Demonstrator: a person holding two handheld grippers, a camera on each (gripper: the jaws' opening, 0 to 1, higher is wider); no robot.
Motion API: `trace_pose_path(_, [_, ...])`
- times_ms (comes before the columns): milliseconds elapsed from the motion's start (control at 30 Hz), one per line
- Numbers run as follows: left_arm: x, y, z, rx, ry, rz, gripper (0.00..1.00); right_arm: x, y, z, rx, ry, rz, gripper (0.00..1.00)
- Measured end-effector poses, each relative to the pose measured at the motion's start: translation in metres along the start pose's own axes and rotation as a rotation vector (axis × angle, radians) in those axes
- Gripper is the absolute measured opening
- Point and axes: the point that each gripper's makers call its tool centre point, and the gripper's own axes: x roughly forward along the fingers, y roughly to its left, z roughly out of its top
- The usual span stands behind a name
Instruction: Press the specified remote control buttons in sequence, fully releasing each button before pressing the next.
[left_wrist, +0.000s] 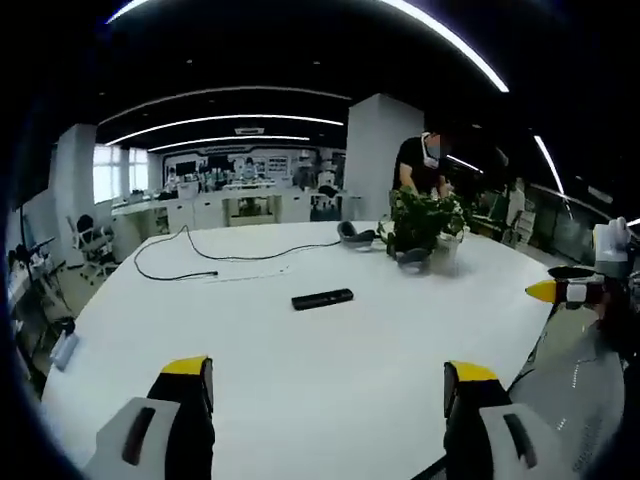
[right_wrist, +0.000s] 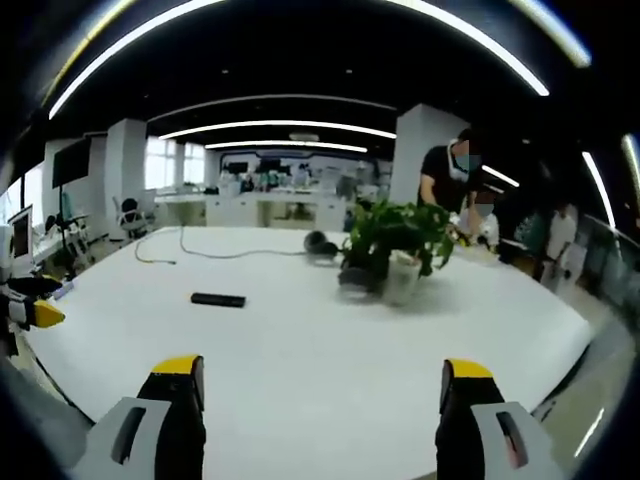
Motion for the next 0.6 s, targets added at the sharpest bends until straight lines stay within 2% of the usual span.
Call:
trace_pose_path(33, [-0.002,-0.004,-0.008,-0.031,0.023,-0.003,1.0,0.0,0.0,0.0,0.001,-0.001,0.001,0.97])
trace_pose_path(67, [-0.003,-0.006,-0.011,-0.026,0.027,-0.007,1.0,0.0,0.001,0.0,-0.001,-0.001,0.005,0.97])
trace_pose_path(133, [-0.006,-0.007,-0.018,0.039,0.059,0.0,1.0,0.0,0.003,0.0,-0.006,0.001,0.01,0.97])
trace_pose_path(167, [-0.008,-0.004,-0.021,0.042,0.067,0.017,1.0,0.0,0.003,-0.001,-0.01,0.005,0.011,0.97])
trace_pose_path(300, [-0.008,-0.009,-0.019,0.033,0.038,0.017,1.0,0.0,0.004,-0.001,-0.013,0.006,0.017,0.96])
trace_pose_path(333, [-0.007,-0.002,-0.02,0.081,0.038,0.059,1.0,-0.001,0.004,-0.001,-0.007,0.005,0.02,0.96])
trace_pose_path(367, [-0.007,0.001,-0.023,0.107,0.063,0.074,1.0,-0.001,0.004,-0.001,-0.003,0.005,0.023,0.95])
trace_pose_path(500, [-0.008,-0.002,-0.021,0.079,0.041,0.055,1.0,-0.001,0.006,0.0,0.009,0.003,0.036,0.94])
trace_pose_path(600, [-0.007,0.0,-0.024,0.073,0.063,0.057,1.0,-0.001,0.008,0.0,0.002,0.003,0.042,0.94])
